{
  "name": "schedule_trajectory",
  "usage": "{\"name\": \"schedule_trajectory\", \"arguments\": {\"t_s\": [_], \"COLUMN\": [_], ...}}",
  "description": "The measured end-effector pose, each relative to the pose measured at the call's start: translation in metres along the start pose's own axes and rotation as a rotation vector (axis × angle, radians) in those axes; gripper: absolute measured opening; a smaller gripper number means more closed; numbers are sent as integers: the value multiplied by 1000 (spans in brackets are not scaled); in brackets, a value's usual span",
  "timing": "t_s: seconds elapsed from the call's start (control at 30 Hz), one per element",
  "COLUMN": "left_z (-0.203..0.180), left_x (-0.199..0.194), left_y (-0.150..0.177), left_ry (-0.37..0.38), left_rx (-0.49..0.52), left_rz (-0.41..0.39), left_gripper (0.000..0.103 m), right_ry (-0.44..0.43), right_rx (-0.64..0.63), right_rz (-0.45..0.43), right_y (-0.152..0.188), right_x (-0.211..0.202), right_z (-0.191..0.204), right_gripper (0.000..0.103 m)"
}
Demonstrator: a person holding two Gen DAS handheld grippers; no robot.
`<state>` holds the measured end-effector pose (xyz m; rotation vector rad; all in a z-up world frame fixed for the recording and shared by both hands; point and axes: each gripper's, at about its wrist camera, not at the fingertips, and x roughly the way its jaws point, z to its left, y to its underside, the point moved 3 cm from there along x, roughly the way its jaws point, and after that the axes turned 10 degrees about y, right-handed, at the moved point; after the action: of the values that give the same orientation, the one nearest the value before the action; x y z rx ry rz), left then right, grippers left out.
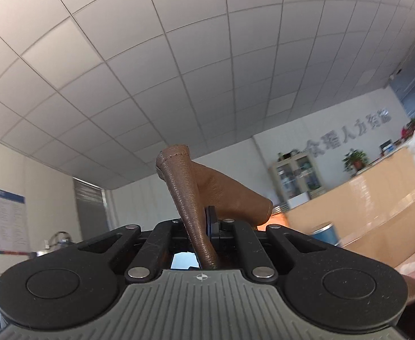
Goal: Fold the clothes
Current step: 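Lift the brown jacket with both grippers and carry it over the table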
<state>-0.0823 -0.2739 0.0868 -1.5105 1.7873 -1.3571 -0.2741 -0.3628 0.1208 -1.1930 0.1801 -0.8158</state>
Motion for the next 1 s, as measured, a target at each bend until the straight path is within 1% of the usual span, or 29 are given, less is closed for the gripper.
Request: {"name": "schedule_trajectory", "arguments": {"t_s": [0.1, 0.17, 0.3, 0.33, 0.4, 0.6, 0.7, 0.77, 0.8, 0.83, 0.87, 0.9, 0.97, 1.0], "left_z": [8, 13, 14, 15, 16, 5, 2, 0, -1, -4, -9, -12, -15, -16], "left_x": [-44, -74, -130, -142, -165, -221, -240, -249, -254, -258, -258, -257, -251, -248], "left_y": [-20, -34, -56, -58, -56, -11, 11, 23, 29, 35, 41, 48, 63, 69], "left_ry": [-111, -184, -330, -349, -374, -351, -342, -329, -323, -316, -308, -303, -298, -296], "left_rx": [37, 69, 161, 164, 166, 98, 63, 50, 43, 48, 62, 75, 103, 117], "left_rz": [-35, -55, -81, -83, -64, 120, 196, 256, 286, 323, 370, 423, 531, 579], "left_gripper": [3, 3, 3, 3, 3, 3, 3, 3, 3, 4, 4, 4, 4, 4], "right_ry": [-67, -90, -43, -28, 12, 159, 225, 263, 282, 298, 305, 314, 348, 375], "right_rx": [84, 151, 245, 255, 250, 124, 65, 29, 11, -8, -30, -54, -109, -145], "right_rz": [47, 78, 106, 127, 179, 400, 478, 524, 547, 566, 572, 576, 563, 529], "right_y": [9, 16, 31, 36, 47, 90, 104, 112, 116, 119, 119, 119, 114, 109], "right_x": [7, 10, 6, 5, 2, -12, -22, -28, -31, -34, -36, -38, -39, -39], "right_z": [27, 38, 38, 32, 19, -39, -61, -74, -81, -87, -90, -93, -96, -97], "right_gripper": [5, 4, 4, 4, 4, 4, 6, 13, 14, 20, 32, 39, 75, 81]}}
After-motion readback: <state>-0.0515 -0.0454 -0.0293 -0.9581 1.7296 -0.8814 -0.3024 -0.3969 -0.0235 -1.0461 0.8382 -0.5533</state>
